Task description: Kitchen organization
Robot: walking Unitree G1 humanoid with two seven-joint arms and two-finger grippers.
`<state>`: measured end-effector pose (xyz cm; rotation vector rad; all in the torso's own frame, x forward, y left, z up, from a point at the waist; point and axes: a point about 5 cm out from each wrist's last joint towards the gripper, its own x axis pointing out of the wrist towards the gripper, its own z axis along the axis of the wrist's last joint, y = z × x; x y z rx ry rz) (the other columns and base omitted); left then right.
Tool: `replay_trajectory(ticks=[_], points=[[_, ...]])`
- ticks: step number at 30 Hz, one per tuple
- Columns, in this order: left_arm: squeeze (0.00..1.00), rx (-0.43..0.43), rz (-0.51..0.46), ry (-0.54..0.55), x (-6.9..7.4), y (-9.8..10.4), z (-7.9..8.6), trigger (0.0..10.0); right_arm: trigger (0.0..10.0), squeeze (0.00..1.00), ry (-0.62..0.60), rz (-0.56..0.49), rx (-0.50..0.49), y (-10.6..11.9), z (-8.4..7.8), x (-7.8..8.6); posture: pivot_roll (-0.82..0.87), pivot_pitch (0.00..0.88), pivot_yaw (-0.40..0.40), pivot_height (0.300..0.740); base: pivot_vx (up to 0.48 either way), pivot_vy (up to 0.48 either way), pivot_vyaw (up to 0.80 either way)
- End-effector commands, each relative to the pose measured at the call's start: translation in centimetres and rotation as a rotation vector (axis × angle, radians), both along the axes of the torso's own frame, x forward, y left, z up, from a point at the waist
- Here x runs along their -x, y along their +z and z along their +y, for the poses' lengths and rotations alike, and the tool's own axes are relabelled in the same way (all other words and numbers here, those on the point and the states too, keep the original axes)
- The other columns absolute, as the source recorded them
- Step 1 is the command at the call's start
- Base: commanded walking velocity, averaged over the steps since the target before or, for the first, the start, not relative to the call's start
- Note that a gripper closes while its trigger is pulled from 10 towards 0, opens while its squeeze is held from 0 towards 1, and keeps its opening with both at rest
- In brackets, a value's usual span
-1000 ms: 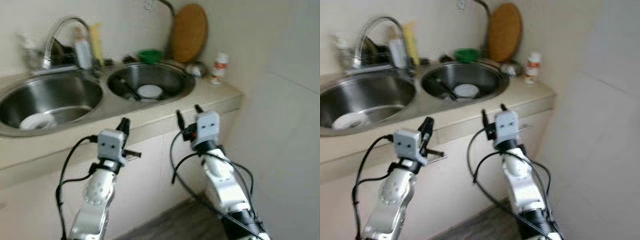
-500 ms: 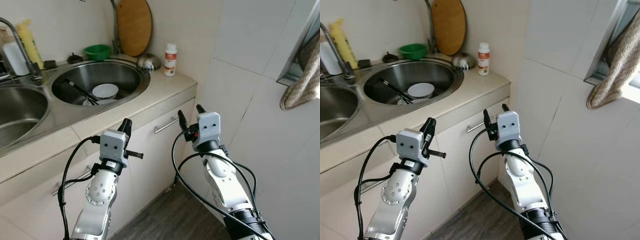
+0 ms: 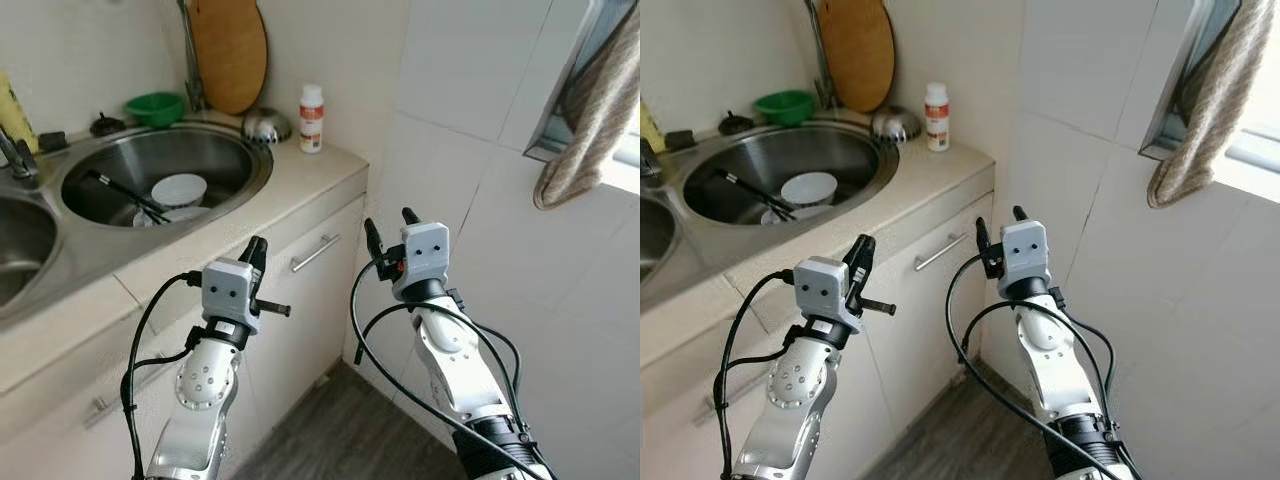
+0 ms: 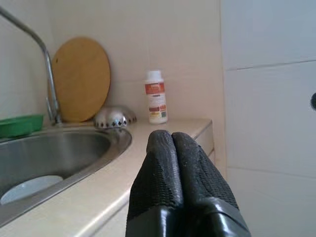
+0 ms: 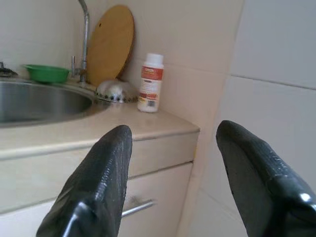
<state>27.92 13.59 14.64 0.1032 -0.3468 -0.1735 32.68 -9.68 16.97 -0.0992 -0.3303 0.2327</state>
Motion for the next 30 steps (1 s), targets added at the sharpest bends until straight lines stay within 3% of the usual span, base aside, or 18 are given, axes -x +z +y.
replay_trajectory(ticks=[1, 6, 9, 11, 14, 18, 23, 26, 30], points=[[0.0, -0.026, -0.007, -0.01, -0.05, 0.09, -0.26, 10.0, 10.0, 0.0, 0.001, -0.014, 0.001, 0.41, 0.0, -0.09, -0.05, 0.0, 0.011, 0.74, 0.0, 0.0, -0.8], [0.0, -0.041, 0.006, -0.016, -0.1, -0.14, -0.38, 10.0, 10.0, 0.0, -0.001, -0.012, 0.002, 0.35, 0.0, -0.1, -0.05, 0.0, 0.013, 0.74, 0.0, -0.341, -0.8], [0.0, 0.021, 0.023, -0.022, -0.17, -0.22, -0.39, 10.0, 10.0, 0.0, -0.002, -0.011, -0.001, 0.32, -0.02, -0.13, -0.05, 0.0, 0.013, 0.74, 0.0, 0.153, -0.8], [0.0, 0.015, 0.025, -0.025, -0.18, -0.23, -0.41, 10.0, 10.0, 0.0, -0.002, -0.01, -0.001, 0.31, -0.02, -0.13, -0.05, 0.0, 0.012, 0.74, 0.0, 0.461, -0.8], [0.0, -0.062, 0.022, -0.012, -0.25, -0.38, -0.43, 10.0, 10.0, 0.0, 0.0, -0.01, -0.001, 0.29, 0.14, -0.16, -0.05, 0.0, 0.013, 0.74, 0.0, 0.115, -0.8], [0.0, -0.098, 0.033, -0.001, -0.33, -0.67, -0.39, 10.0, 10.0, 0.0, 0.001, -0.012, -0.002, 0.33, 0.25, -0.2, -0.04, 0.0, 0.014, 0.74, 0.0, -0.442, -0.8], [0.0, -0.081, 0.045, 0.0, -0.3, -0.79, -0.35, 10.0, 10.0, 0.0, 0.0, -0.012, -0.004, 0.33, 0.26, -0.22, -0.04, 0.0, 0.014, 0.74, 0.0, -0.473, -0.8], [0.0, -0.022, 0.034, -0.008, -0.24, -0.58, -0.25, 10.0, 10.0, 0.0, 0.0, -0.011, -0.006, 0.31, 0.27, -0.21, -0.04, 0.0, 0.015, 0.74, 0.0, 0.09, -0.8], [0.0, -0.061, 0.033, -0.002, -0.28, -0.63, -0.22, 10.0, 10.0, 0.0, -0.002, -0.01, -0.004, 0.27, 0.21, -0.22, -0.04, 0.0, 0.015, 0.74, 0.0, 0.163, -0.8]])
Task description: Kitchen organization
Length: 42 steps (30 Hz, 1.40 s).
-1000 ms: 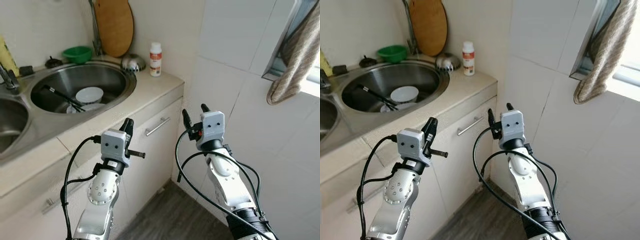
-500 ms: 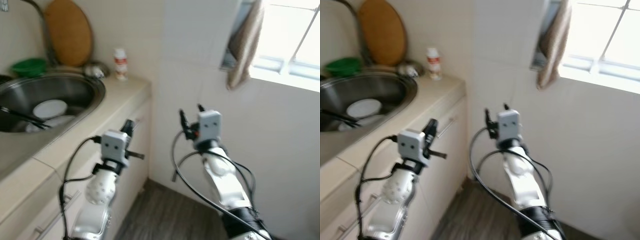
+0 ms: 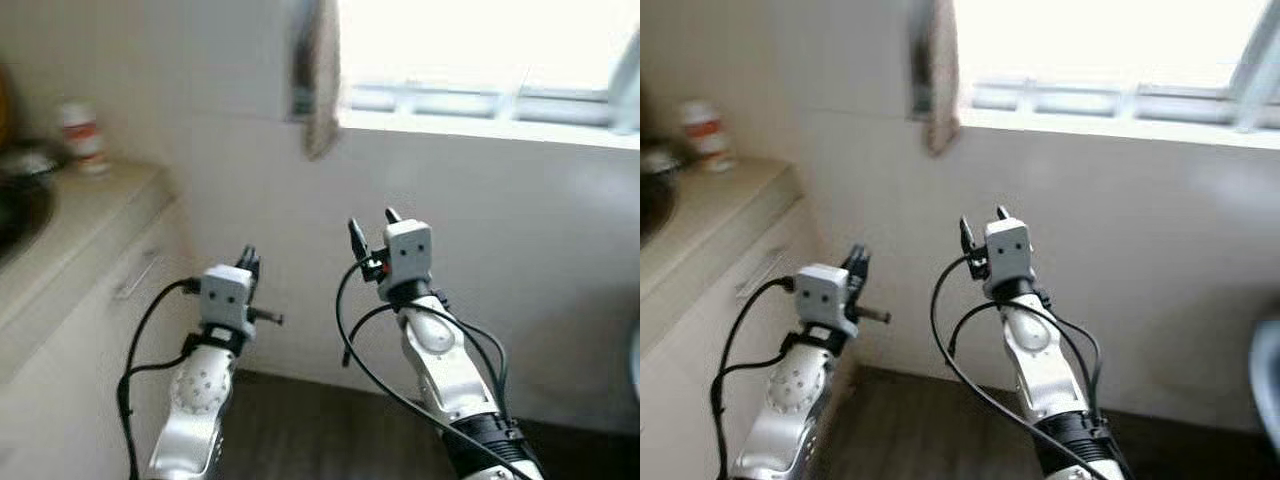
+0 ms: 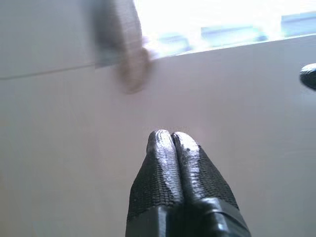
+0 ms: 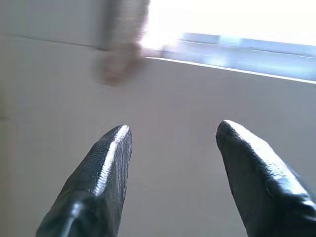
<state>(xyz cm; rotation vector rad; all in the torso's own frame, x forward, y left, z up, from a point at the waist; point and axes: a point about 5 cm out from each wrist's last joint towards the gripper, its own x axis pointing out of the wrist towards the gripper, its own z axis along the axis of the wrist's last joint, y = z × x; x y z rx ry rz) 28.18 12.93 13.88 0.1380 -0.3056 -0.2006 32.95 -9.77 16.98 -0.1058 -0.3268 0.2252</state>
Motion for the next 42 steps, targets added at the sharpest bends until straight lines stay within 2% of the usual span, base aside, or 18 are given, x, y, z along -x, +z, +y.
replay_trajectory(ticks=[1, 6, 13, 23, 28, 38, 42], points=[[0.0, -0.046, 0.001, 0.021, -0.08, -0.05, 0.42, 10.0, 10.0, 0.0, 0.007, -0.013, -0.008, 0.25, 0.32, 0.04, -0.04, 0.0, 0.016, 0.74, 0.0, 0.0, -0.8], [0.0, -0.062, 0.008, 0.029, -0.08, -0.24, 0.4, 10.0, 10.0, 0.0, 0.006, -0.012, -0.008, 0.26, 0.33, 0.06, -0.05, 0.0, 0.017, 0.74, 0.0, 0.0, -0.8], [0.0, -0.035, 0.0, 0.029, -0.04, -0.16, 0.37, 10.0, 10.0, 0.0, -0.003, -0.012, -0.004, 0.21, 0.06, 0.01, -0.05, 0.0, 0.015, 0.74, 0.0, 0.0, -0.8], [0.0, -0.032, 0.005, 0.033, -0.08, -0.27, 0.36, 10.0, 10.0, 0.0, -0.037, 0.016, 0.018, -0.09, -0.28, -0.38, -0.05, 0.0, 0.011, 0.74, 0.0, 0.0, -0.05], [0.0, -0.036, 0.014, 0.038, -0.15, -0.39, 0.45, 10.0, 10.0, 0.0, -0.047, 0.049, -0.01, -0.27, -0.45, -0.66, -0.05, 0.0, 0.011, 0.74, 0.0, 0.0, -0.75], [0.0, -0.033, 0.025, 0.047, -0.23, -0.55, 0.55, 10.0, 10.0, 0.0, -0.057, 0.041, 0.035, -0.38, -0.38, -0.61, -0.05, 0.0, 0.012, 0.74, 0.0, 0.0, -0.79], [0.0, -0.026, 0.026, 0.049, -0.25, -0.55, 0.65, 10.0, 10.0, 0.0, -0.066, 0.034, 0.057, -0.43, -0.44, -0.62, -0.05, 0.0, 0.013, 0.74, 0.0, 0.0, 0.0]])
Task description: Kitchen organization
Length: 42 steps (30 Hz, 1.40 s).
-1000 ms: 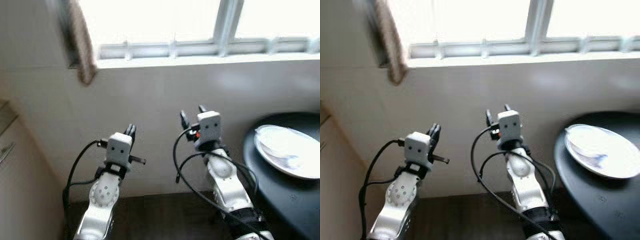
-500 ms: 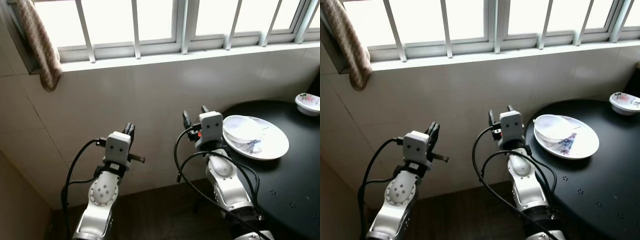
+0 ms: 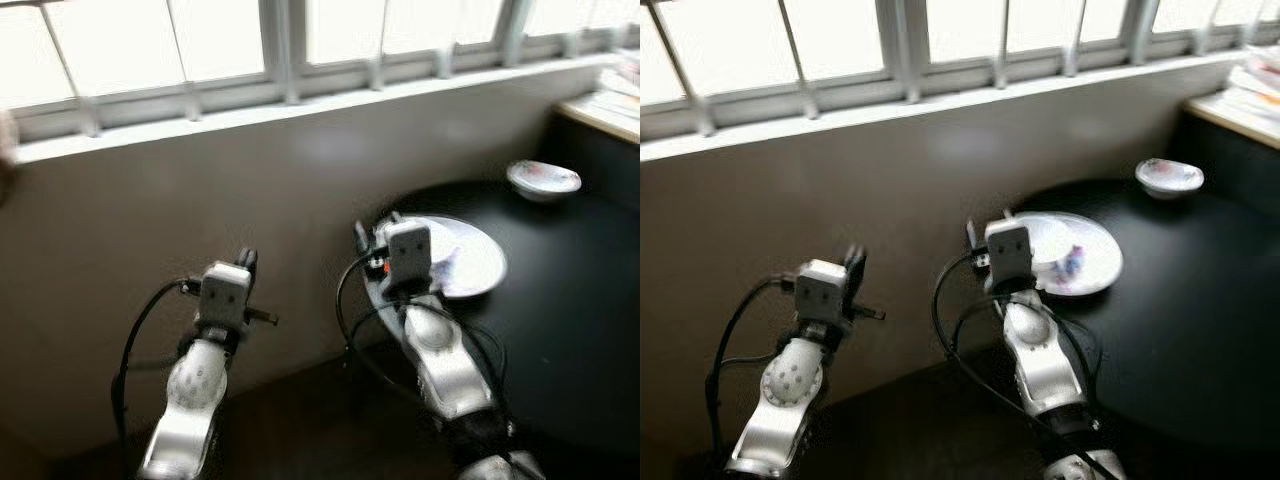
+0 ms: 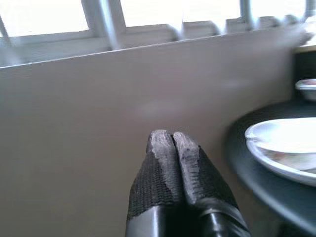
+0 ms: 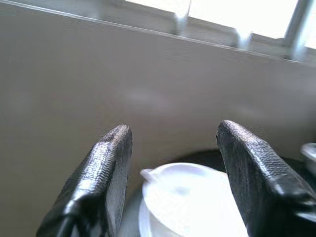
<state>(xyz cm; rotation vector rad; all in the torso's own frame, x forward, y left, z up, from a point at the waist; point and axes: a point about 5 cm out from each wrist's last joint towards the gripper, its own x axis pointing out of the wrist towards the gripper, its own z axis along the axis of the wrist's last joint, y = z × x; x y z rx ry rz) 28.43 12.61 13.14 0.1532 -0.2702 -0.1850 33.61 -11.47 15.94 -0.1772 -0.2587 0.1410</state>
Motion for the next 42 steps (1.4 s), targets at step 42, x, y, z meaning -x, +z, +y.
replay_trajectory(ticks=[42], points=[[0.0, 0.005, 0.014, 0.02, -0.12, -0.22, 0.75, 10.0, 10.0, 0.0, 0.038, 0.004, 0.073, -0.04, 0.36, -0.24, -0.05, 0.0, 0.011, 0.74, 0.189, 0.0, 0.0]])
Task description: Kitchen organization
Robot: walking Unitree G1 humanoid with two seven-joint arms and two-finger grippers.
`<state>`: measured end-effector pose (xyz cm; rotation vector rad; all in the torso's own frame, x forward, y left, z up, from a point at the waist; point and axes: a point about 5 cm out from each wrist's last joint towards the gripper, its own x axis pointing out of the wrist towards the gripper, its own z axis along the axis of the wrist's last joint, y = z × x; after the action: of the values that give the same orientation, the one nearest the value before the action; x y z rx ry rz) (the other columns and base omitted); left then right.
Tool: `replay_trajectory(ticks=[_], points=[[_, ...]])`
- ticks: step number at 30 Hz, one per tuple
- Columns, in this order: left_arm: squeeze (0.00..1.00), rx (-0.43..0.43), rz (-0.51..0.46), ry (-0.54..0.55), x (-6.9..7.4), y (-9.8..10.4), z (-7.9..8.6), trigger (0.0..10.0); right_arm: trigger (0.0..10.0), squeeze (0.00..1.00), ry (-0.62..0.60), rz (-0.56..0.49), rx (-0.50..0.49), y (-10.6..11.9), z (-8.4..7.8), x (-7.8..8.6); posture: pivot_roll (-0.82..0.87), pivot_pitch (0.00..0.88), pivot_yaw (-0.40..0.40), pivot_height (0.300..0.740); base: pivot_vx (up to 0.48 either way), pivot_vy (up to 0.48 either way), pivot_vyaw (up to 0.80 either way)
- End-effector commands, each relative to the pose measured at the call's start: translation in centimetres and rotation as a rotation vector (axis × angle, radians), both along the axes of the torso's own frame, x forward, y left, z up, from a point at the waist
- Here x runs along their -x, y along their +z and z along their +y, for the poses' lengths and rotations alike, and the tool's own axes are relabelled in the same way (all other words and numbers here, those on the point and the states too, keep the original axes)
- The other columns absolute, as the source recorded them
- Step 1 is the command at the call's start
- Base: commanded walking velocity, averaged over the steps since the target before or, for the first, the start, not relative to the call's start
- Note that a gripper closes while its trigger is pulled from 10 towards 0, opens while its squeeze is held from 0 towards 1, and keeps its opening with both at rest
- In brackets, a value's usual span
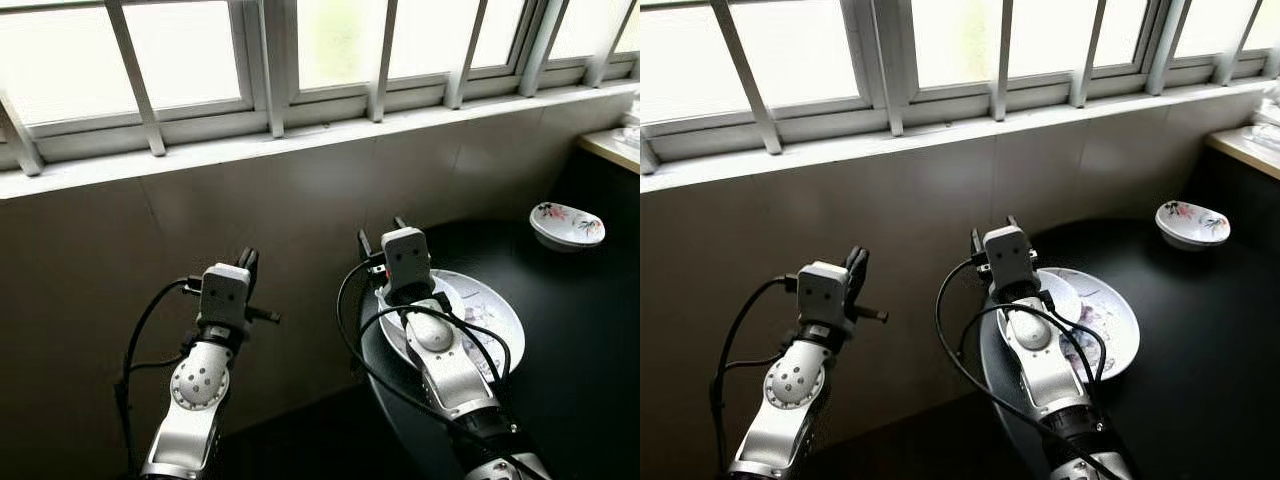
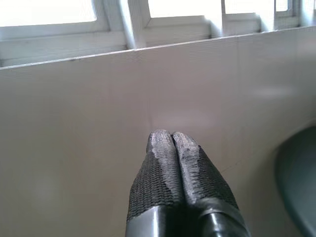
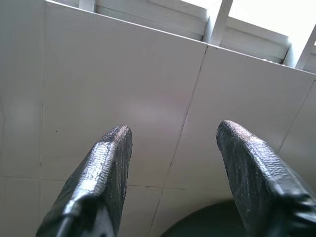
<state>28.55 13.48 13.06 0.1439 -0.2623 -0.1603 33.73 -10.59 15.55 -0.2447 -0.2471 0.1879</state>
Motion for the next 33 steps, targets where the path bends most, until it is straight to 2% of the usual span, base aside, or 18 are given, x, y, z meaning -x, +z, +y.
replay_trajectory(ticks=[1, 3, 6, 8, 11, 13, 15, 17, 19, 23, 28, 33], points=[[0.0, -0.007, 0.008, -0.005, 0.0, -0.2, -0.1, 10.0, 10.0, 0.0, 0.004, -0.006, 0.003, 0.4, -0.7, -0.2, -0.05, 0.0, 0.011, 0.74, 0.0, 0.0, 0.0], [0.0, -0.007, 0.011, -0.006, 0.1, -0.2, 0.0, 10.0, 10.0, 0.0, -0.006, 0.012, 0.031, 0.6, -1.6, -0.6, -0.06, 0.0, 0.012, 0.74, 0.0, 0.0, 0.0], [0.0, -0.008, 0.016, -0.007, 0.1, -0.3, 0.0, 10.0, 10.0, 0.0, 0.012, 0.132, 0.165, -0.5, -2.5, -1.1, -0.06, 0.0, 0.012, 0.74, 0.0, 0.0, 0.0], [0.0, -0.008, 0.022, -0.008, 0.1, -0.5, -0.1, 10.0, 10.0, 0.0, 0.095, 0.222, 0.215, -1.2, -3.5, -1.1, -0.07, 0.0, 0.015, 0.74, 0.0, 0.0, 0.0], [0.0, -0.007, 0.025, -0.012, 0.1, -0.5, -0.2, 10.0, 10.0, 0.0, 0.088, 0.233, 0.277, -0.7, -5.7, -1.5, -0.07, 0.0, 0.014, 0.74, 0.0, 0.0, 0.0], [0.0, -0.008, 0.028, -0.014, 0.1, -0.5, -0.2, 10.0, 10.0, 0.0, 0.069, 0.24, 0.313, 0.4, -7.8, -2.1, -0.08, 0.0, 0.019, 0.74, 0.0, 0.0, 0.0], [0.0, -0.009, 0.03, -0.013, 0.0, -0.6, -0.1, 10.0, 10.0, 0.0, 0.077, 0.258, 0.315, 0.7, -8.4, -2.2, -0.08, 0.0, 0.02, 0.74, 0.0, 0.0, 0.0], [0.0, -0.008, 0.033, -0.012, -0.1, -0.6, -0.1, 10.0, 10.0, 0.0, 0.157, 0.324, 0.329, 1.0, -9.3, -2.2, -0.09, 0.0, 0.022, 0.74, 0.0, 0.0, 0.0], [0.0, -0.008, 0.033, -0.013, -0.1, -0.6, -0.1, 10.0, 10.0, 0.0, 0.18, 0.339, 0.322, 1.1, -9.5, -2.2, -0.09, 0.0, 0.023, 0.74, 0.0, 0.0, 0.0], [0.0, -0.009, 0.032, -0.018, -0.2, -0.6, -0.2, 10.0, 10.0, 0.0, 0.307, 0.403, 0.345, 1.4, -10.0, -2.0, -0.09, 0.0, 0.024, 0.74, 0.0, 0.0, 0.0], [0.0, -0.012, 0.033, -0.021, -0.3, -0.6, -0.3, 10.0, 10.0, 0.0, 0.419, 0.495, 0.412, 0.2, -10.7, -1.7, -0.08, 0.0, 0.025, 0.74, 0.0, 0.0, 0.0], [0.0, -0.013, 0.032, -0.021, -0.3, -0.6, -0.2, 10.0, 10.0, 0.0, 0.424, 0.526, 0.424, -0.4, -10.9, -1.9, -0.07, 0.0, 0.025, 0.74, 0.0, 0.0, 0.0]])
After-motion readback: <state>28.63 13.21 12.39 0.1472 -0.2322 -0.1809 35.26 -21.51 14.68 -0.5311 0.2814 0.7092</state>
